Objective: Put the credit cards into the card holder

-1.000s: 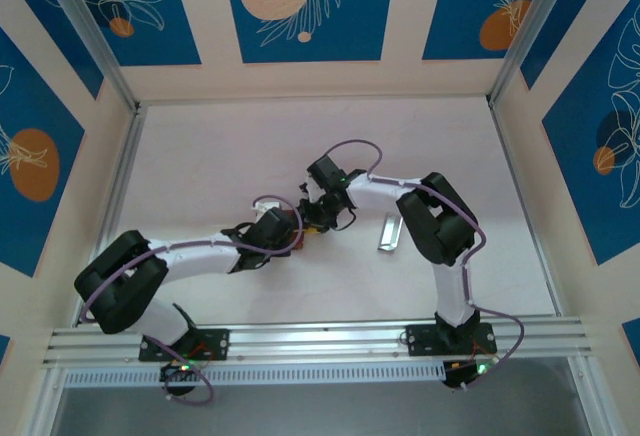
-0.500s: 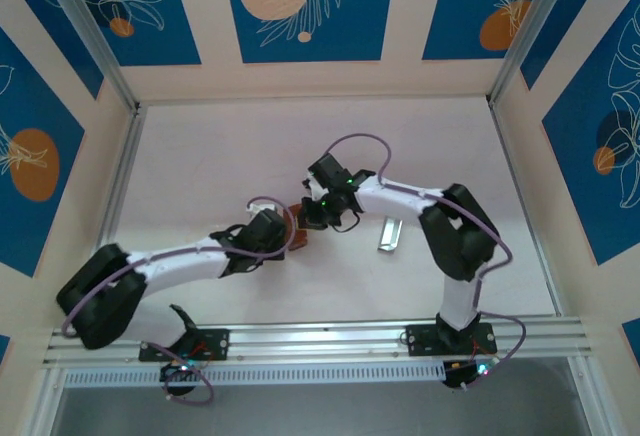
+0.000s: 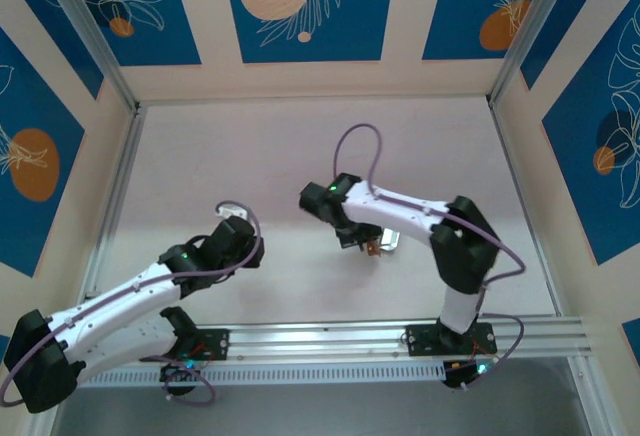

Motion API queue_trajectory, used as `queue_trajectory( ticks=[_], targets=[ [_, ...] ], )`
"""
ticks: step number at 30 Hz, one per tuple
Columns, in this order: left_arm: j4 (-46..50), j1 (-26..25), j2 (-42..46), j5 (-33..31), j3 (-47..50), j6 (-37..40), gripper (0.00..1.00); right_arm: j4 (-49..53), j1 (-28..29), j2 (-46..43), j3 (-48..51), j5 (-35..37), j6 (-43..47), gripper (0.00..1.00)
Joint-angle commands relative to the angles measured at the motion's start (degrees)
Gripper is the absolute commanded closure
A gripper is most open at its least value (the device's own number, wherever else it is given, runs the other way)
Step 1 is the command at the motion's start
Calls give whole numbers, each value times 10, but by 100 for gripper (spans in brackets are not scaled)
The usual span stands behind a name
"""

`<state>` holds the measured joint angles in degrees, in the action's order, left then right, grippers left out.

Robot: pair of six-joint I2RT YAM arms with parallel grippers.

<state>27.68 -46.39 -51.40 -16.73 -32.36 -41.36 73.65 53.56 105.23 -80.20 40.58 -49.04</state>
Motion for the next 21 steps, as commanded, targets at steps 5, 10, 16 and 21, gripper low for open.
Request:
queue_trajectory(
  ticks=[5, 10, 16, 21],
  targets=[
    [65, 1, 44, 1, -16, 21, 70, 76, 77, 157, -156, 38, -55, 83],
    [93, 1, 67, -5, -32, 24, 69, -66, 100, 153, -156, -82, 14, 67],
    [101, 1, 66, -6, -39, 39, 69, -224, 80, 8, -59, -227, 82, 60],
    [22, -3, -42, 64, -85, 81, 73, -225, 14, -103, 22, -237, 109, 64]
  ],
)
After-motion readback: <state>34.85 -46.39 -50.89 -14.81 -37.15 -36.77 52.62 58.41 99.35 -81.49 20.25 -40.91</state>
